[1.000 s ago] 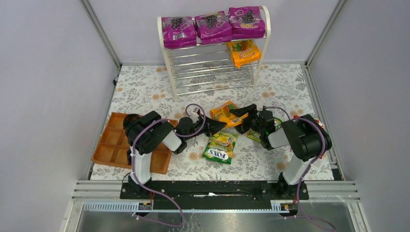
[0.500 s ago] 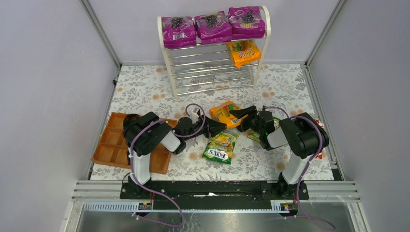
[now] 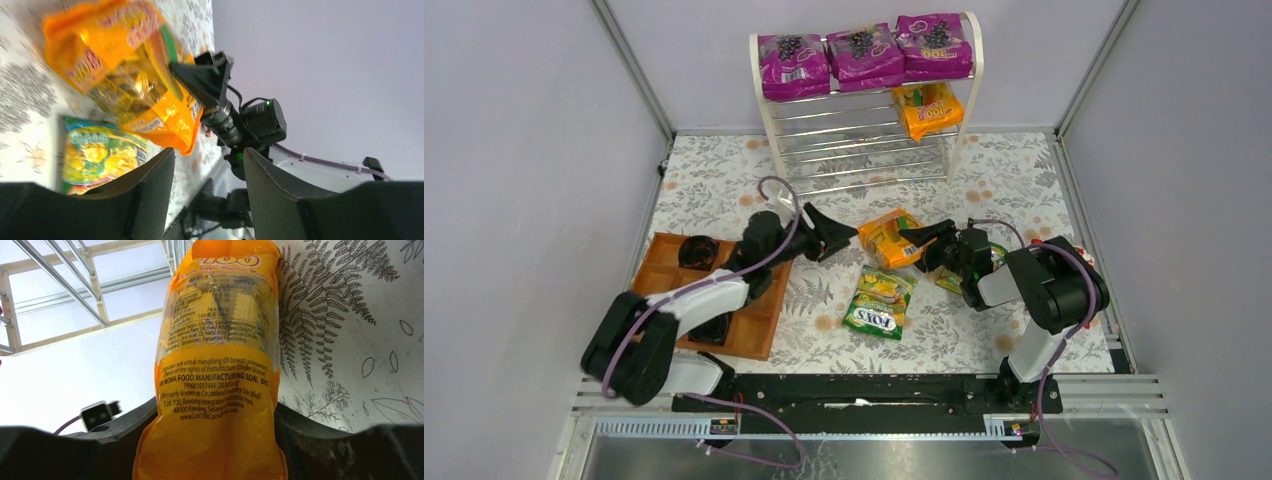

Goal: Place and organize the candy bags onto the shelf

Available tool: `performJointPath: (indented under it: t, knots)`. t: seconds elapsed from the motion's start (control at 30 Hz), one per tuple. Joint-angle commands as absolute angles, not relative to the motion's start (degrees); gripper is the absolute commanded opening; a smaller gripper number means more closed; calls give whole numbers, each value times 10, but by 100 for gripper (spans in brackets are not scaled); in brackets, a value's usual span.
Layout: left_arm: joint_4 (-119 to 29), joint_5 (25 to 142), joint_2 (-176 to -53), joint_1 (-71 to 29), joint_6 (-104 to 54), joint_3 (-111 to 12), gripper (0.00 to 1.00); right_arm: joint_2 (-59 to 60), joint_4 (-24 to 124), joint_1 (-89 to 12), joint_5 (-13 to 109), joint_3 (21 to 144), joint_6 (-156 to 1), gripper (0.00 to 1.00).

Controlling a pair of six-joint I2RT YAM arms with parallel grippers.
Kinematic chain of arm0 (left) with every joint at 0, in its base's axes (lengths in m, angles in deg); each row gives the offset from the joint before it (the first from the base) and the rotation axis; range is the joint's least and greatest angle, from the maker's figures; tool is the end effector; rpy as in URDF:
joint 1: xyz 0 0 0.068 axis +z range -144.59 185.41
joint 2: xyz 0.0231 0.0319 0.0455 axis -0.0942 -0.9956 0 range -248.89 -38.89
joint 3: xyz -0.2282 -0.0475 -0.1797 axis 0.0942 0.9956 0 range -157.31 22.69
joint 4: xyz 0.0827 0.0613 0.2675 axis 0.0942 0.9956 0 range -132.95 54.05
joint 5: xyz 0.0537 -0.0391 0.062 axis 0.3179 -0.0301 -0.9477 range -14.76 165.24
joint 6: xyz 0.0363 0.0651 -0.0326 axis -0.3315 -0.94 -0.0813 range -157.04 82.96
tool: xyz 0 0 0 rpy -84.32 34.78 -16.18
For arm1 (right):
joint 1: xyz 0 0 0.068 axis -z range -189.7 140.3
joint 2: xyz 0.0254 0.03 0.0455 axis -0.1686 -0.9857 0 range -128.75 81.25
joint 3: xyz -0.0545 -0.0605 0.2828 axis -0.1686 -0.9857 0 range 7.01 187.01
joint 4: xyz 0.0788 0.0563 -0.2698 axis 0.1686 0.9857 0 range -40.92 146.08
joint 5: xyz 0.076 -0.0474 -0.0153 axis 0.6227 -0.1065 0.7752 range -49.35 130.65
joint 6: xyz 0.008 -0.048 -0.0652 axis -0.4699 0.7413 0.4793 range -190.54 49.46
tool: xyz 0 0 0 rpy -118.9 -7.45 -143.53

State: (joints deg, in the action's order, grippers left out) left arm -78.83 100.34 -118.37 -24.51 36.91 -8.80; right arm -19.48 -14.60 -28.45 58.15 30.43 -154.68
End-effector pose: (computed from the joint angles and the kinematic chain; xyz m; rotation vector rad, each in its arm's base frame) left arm 0.2702 -0.1899 0.2042 -0.4313 2.0609 -1.6028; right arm 0.3045 0.1257 0.1095 0.9099 1.8821 1.4754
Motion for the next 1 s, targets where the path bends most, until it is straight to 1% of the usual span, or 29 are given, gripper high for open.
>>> performJointPath:
  t: [0.0, 0.13, 0.2, 0.3, 0.43, 0.7, 0.97]
  knots:
    - [-567, 957, -1074, -206, 173, -148, 59, -138, -171, -288, 588, 325, -1549, 58]
    - [-472, 929, -1012, -168, 69, -192, 61, -96, -118, -289, 581, 350, -1545, 58]
    - [-410, 901, -1006, -172, 8, -233, 62, -72, -84, -291, 576, 370, -1538, 58]
    - [-373, 858, -991, -187, -67, -256, 64, -41, -28, -298, 565, 415, -1521, 58]
    - [-330, 784, -968, -206, -114, -274, 68, -30, 13, -310, 545, 479, -1514, 58]
    - [-272, 707, -925, -243, -184, -289, 69, -88, 28, -331, 514, 641, -1515, 57]
    - [-283, 658, -901, -274, -207, -261, 71, -186, 43, -338, 479, 779, -1522, 55]
